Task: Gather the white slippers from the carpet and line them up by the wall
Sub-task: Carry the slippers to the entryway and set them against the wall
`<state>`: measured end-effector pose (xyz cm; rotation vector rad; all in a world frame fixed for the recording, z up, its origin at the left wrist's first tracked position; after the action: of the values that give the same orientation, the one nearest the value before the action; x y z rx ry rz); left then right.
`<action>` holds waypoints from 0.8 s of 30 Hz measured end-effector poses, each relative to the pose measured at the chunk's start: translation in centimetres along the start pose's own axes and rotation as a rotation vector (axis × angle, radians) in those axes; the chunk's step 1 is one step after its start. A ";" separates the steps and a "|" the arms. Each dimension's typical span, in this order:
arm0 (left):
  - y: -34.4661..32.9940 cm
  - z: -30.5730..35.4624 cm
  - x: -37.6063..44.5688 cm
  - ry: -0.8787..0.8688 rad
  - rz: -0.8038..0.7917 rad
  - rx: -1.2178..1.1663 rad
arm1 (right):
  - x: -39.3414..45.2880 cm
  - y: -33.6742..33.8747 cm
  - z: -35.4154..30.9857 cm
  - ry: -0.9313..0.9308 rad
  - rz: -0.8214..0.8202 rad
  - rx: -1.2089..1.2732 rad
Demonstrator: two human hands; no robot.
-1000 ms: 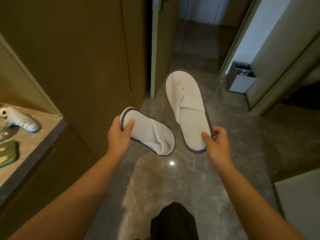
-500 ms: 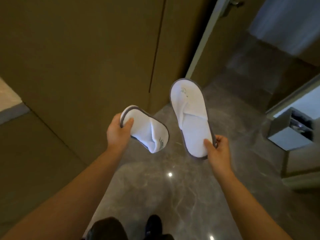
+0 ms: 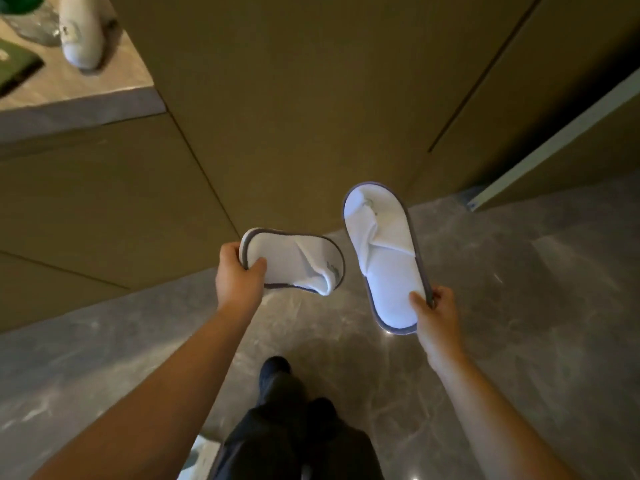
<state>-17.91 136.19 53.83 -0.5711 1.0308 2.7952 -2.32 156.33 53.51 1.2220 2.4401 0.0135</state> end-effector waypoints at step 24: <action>-22.2 -36.3 17.0 0.258 0.090 -0.242 | 16.5 -15.3 42.7 -0.208 -0.071 -0.112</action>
<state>-17.33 129.31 8.54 -0.9578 0.7761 3.0073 -7.29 152.30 5.69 1.0333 2.2685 0.0025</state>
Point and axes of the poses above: each hand's wrist, its own x-axis towards the middle knuckle, its own y-axis out of the back of the hand, z = x × y, the point moved 1 cm from there along x, towards the middle knuckle, and after that the axes turned 15 degrees about x, right-handed, at the moved point
